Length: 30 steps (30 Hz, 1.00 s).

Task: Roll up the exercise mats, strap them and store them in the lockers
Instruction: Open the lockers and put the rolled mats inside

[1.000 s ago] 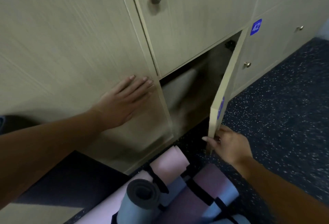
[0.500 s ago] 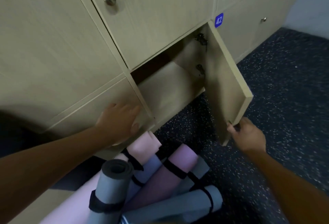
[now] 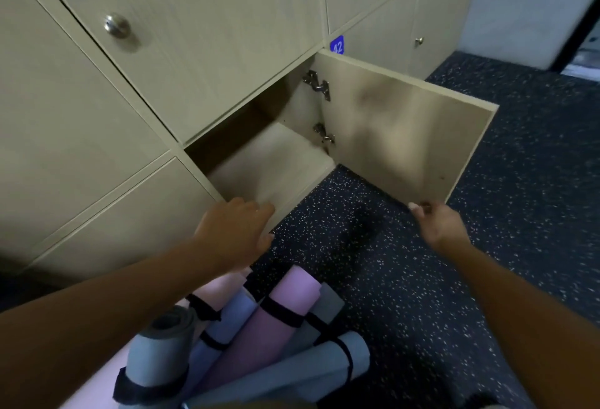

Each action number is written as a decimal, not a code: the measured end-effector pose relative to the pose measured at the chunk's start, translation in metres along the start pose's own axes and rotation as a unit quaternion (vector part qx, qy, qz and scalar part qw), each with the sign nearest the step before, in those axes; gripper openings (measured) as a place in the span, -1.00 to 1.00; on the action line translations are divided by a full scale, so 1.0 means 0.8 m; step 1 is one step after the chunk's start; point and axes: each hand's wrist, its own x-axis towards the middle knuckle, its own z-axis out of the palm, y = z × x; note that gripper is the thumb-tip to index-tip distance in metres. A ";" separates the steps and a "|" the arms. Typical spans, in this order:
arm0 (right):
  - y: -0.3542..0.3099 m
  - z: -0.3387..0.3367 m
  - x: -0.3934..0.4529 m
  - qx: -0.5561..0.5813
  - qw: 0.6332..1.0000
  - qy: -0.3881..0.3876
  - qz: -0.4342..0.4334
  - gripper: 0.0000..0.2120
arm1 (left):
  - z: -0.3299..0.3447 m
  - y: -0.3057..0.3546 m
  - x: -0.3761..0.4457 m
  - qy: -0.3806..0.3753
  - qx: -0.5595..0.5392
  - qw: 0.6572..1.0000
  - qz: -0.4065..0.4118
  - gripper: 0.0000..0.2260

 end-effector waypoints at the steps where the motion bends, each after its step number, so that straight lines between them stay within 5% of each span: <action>1: -0.006 0.000 -0.001 0.004 1.000 -0.009 -0.008 -0.51 | -0.001 0.001 0.001 -0.003 0.001 1.000 -0.001 -0.65; 12: -0.125 -0.001 -0.072 0.055 0.986 -0.095 -0.126 -0.52 | -0.042 -0.021 -0.056 -0.003 0.010 1.000 -0.021 -0.68; 23: -0.204 -0.033 -0.276 0.070 0.957 -0.156 -0.234 -0.57 | -0.136 -0.110 -0.220 0.007 0.070 0.992 -0.105 -0.58; 30: -0.207 -0.036 -0.372 0.084 0.956 -0.157 -0.232 -0.66 | -0.124 -0.178 -0.340 0.139 0.023 0.962 -0.236 -0.45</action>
